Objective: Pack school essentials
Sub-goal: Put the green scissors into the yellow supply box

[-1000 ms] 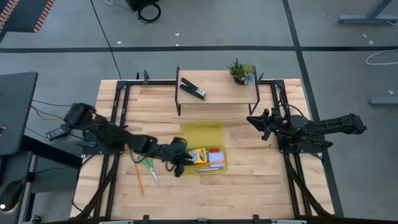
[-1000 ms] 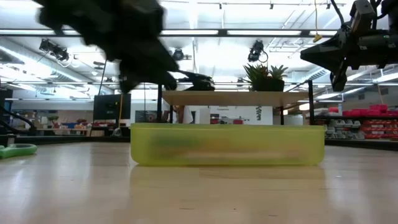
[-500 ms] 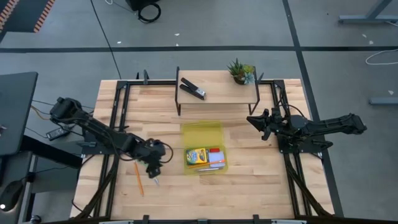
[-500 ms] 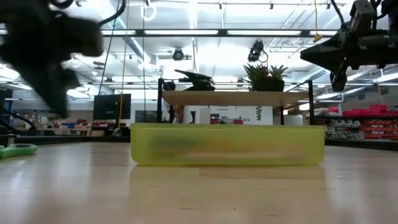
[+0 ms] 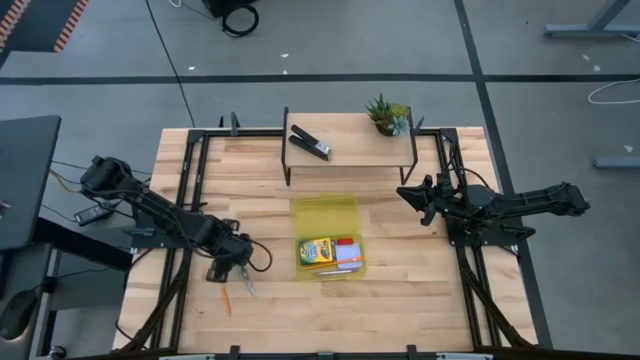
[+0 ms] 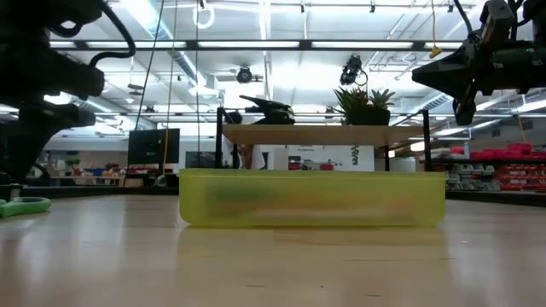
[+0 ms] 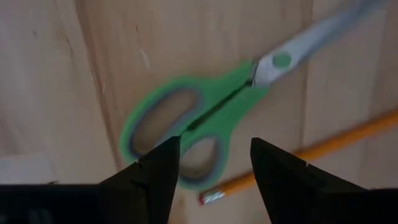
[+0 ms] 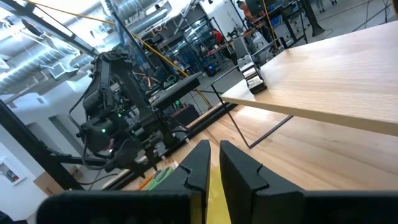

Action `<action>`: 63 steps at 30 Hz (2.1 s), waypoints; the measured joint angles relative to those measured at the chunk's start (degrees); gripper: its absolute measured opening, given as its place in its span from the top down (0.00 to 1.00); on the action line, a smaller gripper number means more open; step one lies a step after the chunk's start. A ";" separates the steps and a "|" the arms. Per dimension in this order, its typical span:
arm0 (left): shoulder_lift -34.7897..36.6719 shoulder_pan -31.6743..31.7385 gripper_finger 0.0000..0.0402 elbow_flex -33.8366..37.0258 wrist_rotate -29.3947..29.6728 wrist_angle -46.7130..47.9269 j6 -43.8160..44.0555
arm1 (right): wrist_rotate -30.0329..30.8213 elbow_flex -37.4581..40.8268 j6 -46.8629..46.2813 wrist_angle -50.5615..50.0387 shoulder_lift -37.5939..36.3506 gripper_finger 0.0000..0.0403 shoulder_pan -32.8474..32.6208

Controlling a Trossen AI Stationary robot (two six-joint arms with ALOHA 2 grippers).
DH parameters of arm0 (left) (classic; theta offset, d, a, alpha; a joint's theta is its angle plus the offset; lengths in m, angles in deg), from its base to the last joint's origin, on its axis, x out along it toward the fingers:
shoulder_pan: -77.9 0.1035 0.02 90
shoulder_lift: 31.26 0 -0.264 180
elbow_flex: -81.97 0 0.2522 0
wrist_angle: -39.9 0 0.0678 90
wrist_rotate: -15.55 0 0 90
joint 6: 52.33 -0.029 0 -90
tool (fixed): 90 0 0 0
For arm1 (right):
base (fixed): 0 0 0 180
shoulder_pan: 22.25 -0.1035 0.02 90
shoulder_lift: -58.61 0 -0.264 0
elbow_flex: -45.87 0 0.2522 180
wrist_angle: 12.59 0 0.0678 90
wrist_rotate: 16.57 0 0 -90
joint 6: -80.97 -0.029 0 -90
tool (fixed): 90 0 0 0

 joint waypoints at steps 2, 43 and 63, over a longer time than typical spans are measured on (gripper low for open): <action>0.00 0.00 0.50 0.00 0.16 1.30 -4.74 | 0.00 0.00 -0.01 0.00 0.00 0.90 0.02; -20.82 1.15 0.45 -15.28 -3.58 10.40 -20.69 | 0.00 0.02 -0.01 0.00 0.00 0.90 0.01; -19.52 3.03 0.50 -6.32 2.56 11.18 -35.48 | 0.00 0.02 0.00 0.00 0.09 0.90 0.02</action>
